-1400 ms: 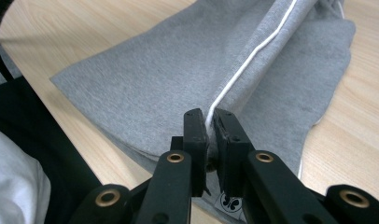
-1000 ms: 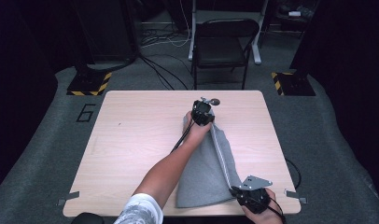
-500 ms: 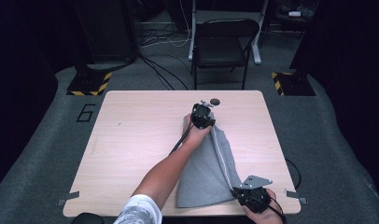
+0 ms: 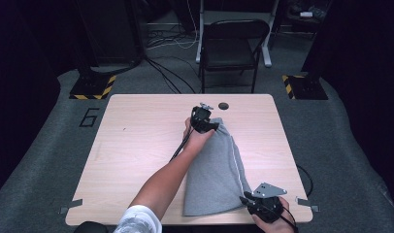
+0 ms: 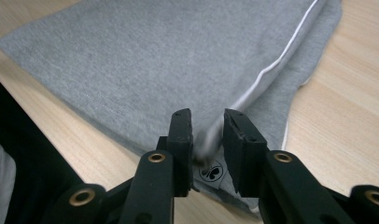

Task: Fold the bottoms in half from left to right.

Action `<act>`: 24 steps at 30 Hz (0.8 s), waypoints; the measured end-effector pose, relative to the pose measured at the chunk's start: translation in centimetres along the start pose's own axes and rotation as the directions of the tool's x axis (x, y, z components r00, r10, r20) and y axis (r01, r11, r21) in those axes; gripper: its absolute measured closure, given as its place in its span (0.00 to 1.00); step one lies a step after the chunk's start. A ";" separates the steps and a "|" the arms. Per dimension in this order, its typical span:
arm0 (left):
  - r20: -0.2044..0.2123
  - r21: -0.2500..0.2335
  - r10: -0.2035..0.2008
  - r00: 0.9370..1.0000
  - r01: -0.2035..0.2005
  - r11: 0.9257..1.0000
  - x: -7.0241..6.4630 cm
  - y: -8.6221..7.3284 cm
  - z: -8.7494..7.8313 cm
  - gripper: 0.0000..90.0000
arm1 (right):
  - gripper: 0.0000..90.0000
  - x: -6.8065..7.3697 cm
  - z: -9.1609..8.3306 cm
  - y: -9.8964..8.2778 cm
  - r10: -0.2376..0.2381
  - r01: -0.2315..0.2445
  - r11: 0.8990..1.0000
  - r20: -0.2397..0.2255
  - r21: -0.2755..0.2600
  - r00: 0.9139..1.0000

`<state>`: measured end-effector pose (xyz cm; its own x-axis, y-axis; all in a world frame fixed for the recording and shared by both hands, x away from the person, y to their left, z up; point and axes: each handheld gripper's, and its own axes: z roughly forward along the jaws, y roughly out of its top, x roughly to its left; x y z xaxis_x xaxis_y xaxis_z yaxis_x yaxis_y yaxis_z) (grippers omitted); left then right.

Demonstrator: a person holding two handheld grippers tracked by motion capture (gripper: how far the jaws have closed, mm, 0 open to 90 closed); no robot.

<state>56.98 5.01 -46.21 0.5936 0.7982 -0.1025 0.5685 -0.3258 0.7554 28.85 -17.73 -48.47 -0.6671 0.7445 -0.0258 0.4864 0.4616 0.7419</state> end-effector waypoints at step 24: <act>-0.071 -0.011 -0.022 0.997 0.021 1.000 3.2 -2.1 -2.6 0.55 | 0.68 -0.5 2.5 -0.3 0.050 -0.055 0.990 0.041 0.127 0.998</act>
<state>56.18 9.55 -46.44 0.5391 0.8391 -0.0730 0.5746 -0.3030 0.7603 30.48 -17.06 -50.32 -0.6182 0.7859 -0.0157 0.5904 0.4775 0.6507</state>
